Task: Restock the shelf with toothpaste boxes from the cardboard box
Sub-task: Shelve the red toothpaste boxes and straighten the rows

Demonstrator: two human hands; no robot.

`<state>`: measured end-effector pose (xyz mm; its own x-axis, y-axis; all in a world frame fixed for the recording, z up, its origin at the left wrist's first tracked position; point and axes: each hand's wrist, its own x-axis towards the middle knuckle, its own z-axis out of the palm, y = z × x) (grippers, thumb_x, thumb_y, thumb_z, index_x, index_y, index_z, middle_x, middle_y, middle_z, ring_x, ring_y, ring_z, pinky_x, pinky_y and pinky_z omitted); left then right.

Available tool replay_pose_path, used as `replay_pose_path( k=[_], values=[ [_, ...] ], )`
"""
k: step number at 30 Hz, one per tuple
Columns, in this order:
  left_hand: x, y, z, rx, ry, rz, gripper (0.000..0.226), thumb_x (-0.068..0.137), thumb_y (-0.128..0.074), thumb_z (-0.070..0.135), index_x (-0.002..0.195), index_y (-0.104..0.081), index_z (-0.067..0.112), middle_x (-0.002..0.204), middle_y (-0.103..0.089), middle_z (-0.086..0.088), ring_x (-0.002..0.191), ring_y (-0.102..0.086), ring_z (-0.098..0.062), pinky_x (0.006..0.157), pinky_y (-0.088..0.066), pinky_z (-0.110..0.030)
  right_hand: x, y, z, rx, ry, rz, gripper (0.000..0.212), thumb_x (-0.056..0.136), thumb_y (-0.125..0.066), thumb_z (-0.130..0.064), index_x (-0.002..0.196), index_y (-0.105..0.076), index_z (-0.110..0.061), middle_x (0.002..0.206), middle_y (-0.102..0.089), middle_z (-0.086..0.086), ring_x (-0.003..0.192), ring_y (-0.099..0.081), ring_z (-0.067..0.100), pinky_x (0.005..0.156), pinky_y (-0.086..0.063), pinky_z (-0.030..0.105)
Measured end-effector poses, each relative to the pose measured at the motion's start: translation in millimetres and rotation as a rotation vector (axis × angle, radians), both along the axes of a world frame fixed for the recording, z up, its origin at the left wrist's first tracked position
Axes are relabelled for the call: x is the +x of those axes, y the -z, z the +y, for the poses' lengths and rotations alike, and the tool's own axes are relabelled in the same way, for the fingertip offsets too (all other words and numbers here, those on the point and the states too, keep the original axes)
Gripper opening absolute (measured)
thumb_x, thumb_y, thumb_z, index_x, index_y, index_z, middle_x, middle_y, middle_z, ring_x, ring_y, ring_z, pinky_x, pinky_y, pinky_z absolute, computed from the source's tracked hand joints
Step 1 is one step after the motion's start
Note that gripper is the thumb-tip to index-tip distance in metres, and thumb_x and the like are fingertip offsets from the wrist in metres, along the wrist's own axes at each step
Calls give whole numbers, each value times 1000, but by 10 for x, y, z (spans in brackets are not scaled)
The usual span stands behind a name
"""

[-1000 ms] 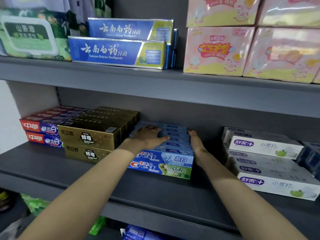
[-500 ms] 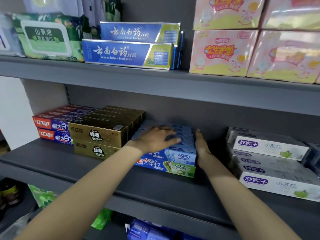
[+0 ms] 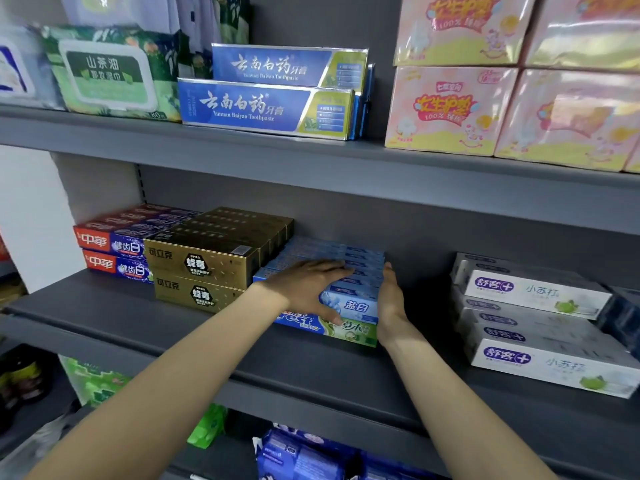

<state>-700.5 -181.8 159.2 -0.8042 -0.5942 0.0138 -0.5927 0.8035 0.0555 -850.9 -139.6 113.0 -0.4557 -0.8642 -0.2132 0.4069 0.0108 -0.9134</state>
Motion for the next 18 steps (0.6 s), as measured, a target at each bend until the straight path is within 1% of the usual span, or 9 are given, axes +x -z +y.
replay_pose_path(
  k=[2,5,6,8,12,15,16,18],
  values=[
    [10,21,2,-9,3,3,97,77,-65,58,151,-8,29,159,-4,4,146,-6,-15,117,-6,-34,2,-2,13,-11,2,4,53,96,-31,-52,125,-56,-15,109,-67,16,88,-68,32,62,-58,31],
    [15,43,4,-50,12,-7,103,73,-67,60,151,-8,28,159,-4,4,146,-8,-15,116,-8,-32,-21,-2,51,-38,-23,33,53,100,-28,-47,119,-58,-8,99,-66,13,75,-65,23,51,-55,22],
    [15,37,-3,-53,20,-8,104,73,-68,60,151,-8,27,159,-4,3,146,-8,-16,116,-9,-32,-36,4,41,-49,-20,31,53,100,-28,-46,119,-58,-7,98,-66,13,73,-64,21,50,-54,21],
    [20,19,-28,-45,37,-6,105,72,-69,58,151,-7,26,160,-4,3,146,-8,-16,116,-10,-31,-16,-46,64,-46,-17,37,57,99,-28,-49,120,-58,-6,102,-67,15,75,-65,21,58,-55,24],
    [37,32,-71,-31,68,-7,107,72,-70,57,151,-5,26,160,-1,3,146,-5,-15,117,-8,-32,33,-40,66,-10,15,30,60,96,-29,-56,116,-60,-8,97,-68,16,79,-66,28,75,-55,34],
    [48,47,-98,-21,89,-13,107,73,-69,57,151,-2,26,160,2,3,146,-1,-14,117,-5,-30,81,-67,83,7,59,30,62,94,-31,-59,115,-61,-9,103,-68,18,88,-67,33,88,-53,44],
    [55,48,-107,-18,93,-14,107,74,-68,57,151,-1,26,160,3,3,146,0,-13,116,-5,-29,98,-80,85,22,93,27,60,94,-32,-57,113,-62,-9,102,-69,18,86,-67,33,90,-53,45],
    [65,49,-118,-22,102,-12,107,74,-68,56,151,0,27,159,4,3,146,0,-13,116,-4,-29,133,-110,87,35,152,43,53,96,-33,-54,106,-63,-12,95,-69,15,78,-66,30,87,-53,43]
  ],
)
